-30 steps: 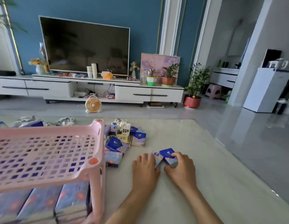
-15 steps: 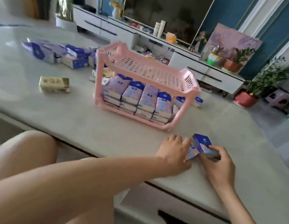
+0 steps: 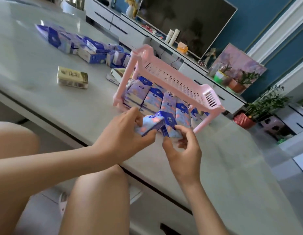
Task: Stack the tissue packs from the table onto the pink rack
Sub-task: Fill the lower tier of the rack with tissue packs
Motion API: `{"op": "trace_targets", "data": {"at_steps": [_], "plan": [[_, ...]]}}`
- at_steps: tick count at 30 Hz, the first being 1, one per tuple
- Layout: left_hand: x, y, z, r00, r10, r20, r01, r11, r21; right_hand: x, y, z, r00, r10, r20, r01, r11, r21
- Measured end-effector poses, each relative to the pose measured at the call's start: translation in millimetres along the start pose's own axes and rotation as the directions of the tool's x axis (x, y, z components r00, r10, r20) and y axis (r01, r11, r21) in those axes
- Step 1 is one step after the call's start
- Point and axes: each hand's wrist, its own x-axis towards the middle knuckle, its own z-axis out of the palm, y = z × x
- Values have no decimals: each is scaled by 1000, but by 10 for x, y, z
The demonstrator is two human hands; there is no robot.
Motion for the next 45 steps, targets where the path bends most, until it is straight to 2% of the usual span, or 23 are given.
{"op": "trace_targets", "data": {"at_steps": [5,8,11,13,16,18,21,22,24,29,33,35,37,40,43,45], "plan": [[292,-109,-2,995,-38,-90,37,999,-20,242,-83,209,1000,4,15,-3,999,-37],[467,-68,37,992,-18,-123,17,1000,-12,405,-70,307,1000,-1,6,2,993,-116],[649,-1,108,994,47,-100,-38,995,90,565,-12,397,995,-95,-43,80,962,-262],[770,2,182,985,159,-73,-141,968,207,668,16,432,986,-150,-75,115,931,-348],[919,-14,300,970,241,-19,-215,898,384,795,30,467,983,-166,-80,123,914,-386],[957,-55,368,947,306,-101,-222,847,483,837,65,491,984,-170,-49,133,895,-425],[1009,-200,443,963,248,-109,-179,885,430,863,159,528,981,-193,-16,160,853,-498],[1025,-249,451,969,219,-113,-156,898,411,872,184,541,982,-187,-24,151,856,-495],[1053,-304,446,971,212,-107,-136,867,480,901,214,560,982,-178,-60,130,874,-468],[1143,-423,471,939,328,-102,-197,758,622,952,176,597,986,-122,-113,59,892,-449],[1137,-427,526,919,372,-132,-205,735,647,964,205,605,992,-55,-111,10,928,-373],[1105,-372,533,905,392,-168,-222,769,600,945,220,589,996,-20,-90,-15,928,-373],[1042,-355,522,905,357,-231,-186,820,541,934,214,565,998,12,-58,-32,930,-367],[887,-360,505,924,206,-322,-31,880,475,891,133,518,1000,-10,-11,5,918,-397],[667,-240,481,924,-14,-381,101,973,209,789,8,429,998,-61,12,61,946,-319],[543,-81,404,925,-216,-313,231,973,11,648,-90,375,988,-133,81,149,956,-252]]}}
